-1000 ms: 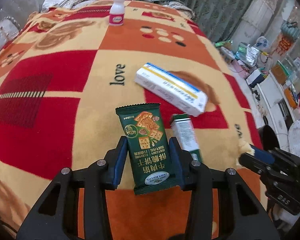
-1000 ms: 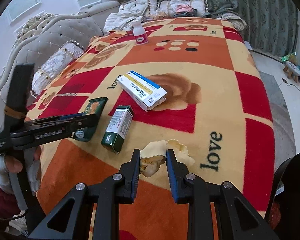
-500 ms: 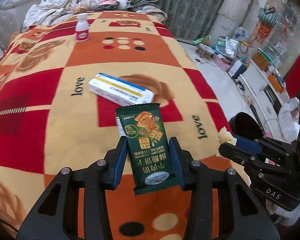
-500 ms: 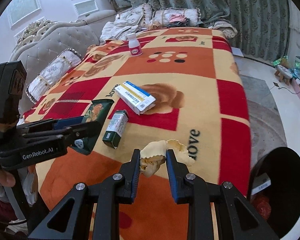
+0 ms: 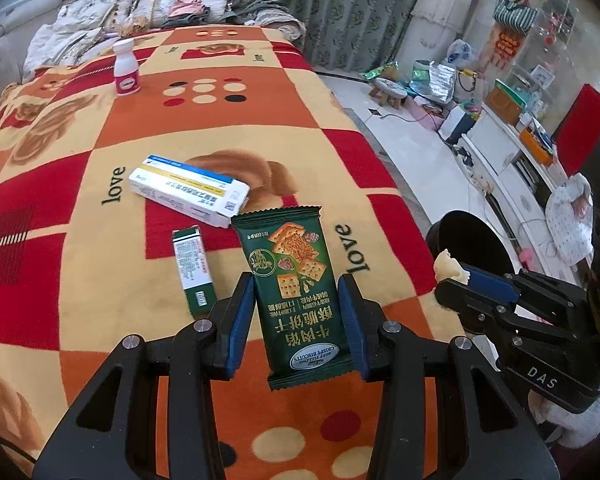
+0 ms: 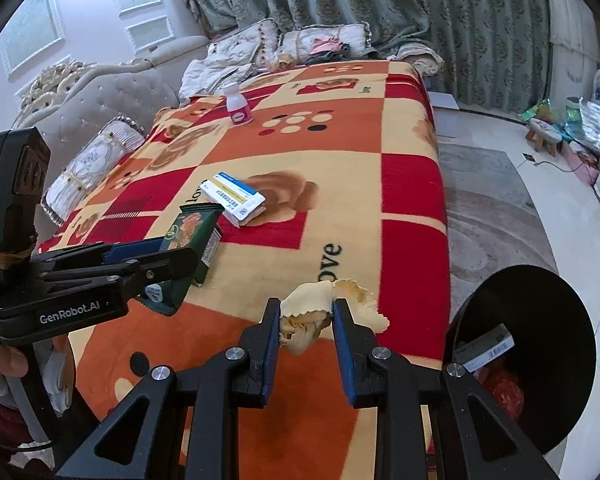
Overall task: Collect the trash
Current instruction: 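Carry cracker packet and beige paper toward the black bin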
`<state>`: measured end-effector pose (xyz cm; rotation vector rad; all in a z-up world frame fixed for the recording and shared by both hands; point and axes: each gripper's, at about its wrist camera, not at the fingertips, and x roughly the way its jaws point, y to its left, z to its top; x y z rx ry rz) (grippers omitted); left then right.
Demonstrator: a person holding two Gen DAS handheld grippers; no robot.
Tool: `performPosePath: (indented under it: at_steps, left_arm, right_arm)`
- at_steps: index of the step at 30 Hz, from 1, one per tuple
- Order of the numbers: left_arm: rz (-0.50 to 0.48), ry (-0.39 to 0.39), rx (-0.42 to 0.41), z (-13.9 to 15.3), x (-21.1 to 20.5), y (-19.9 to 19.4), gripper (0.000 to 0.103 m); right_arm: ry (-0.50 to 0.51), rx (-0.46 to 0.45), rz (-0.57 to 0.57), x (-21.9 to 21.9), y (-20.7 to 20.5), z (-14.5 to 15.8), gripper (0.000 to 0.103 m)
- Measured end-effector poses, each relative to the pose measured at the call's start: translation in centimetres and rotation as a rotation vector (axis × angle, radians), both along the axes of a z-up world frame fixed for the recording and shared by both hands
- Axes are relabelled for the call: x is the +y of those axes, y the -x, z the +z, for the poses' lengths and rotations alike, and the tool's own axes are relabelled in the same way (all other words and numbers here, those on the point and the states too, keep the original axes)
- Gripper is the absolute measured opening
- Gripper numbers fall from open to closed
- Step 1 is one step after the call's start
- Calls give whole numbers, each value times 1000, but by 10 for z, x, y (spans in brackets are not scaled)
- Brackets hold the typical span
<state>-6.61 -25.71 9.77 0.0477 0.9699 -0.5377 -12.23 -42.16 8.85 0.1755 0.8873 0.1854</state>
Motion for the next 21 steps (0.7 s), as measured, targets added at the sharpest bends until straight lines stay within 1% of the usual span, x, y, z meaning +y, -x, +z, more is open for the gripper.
performPosePath:
  at_steps: [10, 16, 21]
  left_arm:
    - [-82, 3, 4, -1, -48, 9, 40]
    - [-142, 5, 13, -4, -86, 13, 40]
    - [-183, 4, 27, -8, -114, 15, 40]
  right_arm:
    - [-5, 5, -68, -31, 11, 0, 25]
    - [1, 11, -129, -61, 22, 0, 25]
    - [-9, 24, -190, -88, 30, -6, 25]
